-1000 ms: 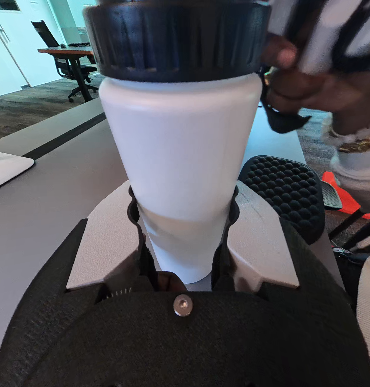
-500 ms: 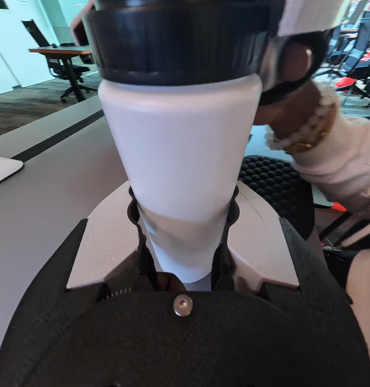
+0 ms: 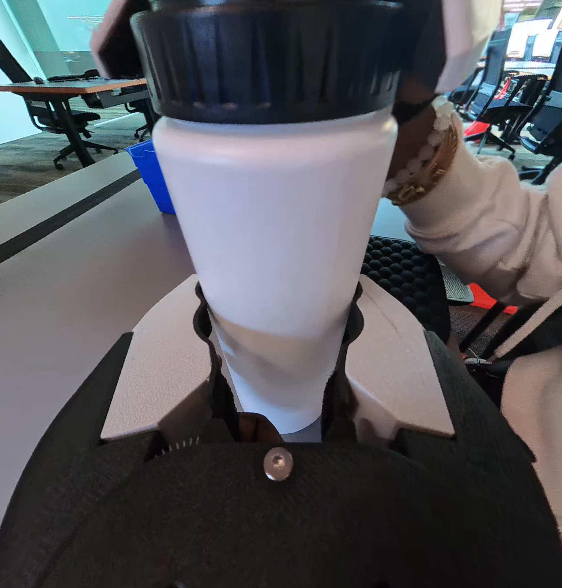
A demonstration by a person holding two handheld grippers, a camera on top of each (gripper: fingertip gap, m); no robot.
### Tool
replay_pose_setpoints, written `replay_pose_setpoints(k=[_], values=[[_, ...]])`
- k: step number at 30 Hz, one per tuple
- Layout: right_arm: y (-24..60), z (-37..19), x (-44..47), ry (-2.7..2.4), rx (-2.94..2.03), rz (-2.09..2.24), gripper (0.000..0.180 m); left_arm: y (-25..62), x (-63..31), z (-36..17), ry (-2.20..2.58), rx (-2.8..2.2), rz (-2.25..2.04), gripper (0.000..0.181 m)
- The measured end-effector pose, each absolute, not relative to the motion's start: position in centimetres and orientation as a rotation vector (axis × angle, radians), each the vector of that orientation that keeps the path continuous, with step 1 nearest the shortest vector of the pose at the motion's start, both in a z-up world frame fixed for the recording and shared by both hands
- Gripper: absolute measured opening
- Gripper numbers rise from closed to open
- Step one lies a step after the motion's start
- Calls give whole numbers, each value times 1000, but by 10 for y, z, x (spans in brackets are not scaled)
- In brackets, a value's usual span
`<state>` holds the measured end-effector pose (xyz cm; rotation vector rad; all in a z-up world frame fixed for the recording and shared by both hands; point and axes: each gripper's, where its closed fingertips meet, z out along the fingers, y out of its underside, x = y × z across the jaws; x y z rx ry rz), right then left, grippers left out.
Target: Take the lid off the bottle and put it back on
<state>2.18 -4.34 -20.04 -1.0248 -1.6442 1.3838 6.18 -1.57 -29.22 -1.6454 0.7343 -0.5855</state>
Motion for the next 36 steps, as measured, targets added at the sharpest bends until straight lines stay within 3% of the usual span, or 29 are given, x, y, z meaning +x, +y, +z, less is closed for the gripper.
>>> replay_pose_setpoints(k=[12, 22, 32, 36], values=[[-24, -197, 17, -1170, -1297, 989, 77, -7, 56, -293, 618, -1713, -428, 86], [-43, -201, 22, -1664, -1059, 1451, 77, -17, 64, -292, 712, -1658, -577, 86], [-29, -199, 19, -1193, -1242, 1160, 77, -12, 61, -294, 646, -1709, -460, 86], [-34, -199, 21, -1259, -1185, 1159, 78, -16, 65, -294, 686, -1678, -467, 86]])
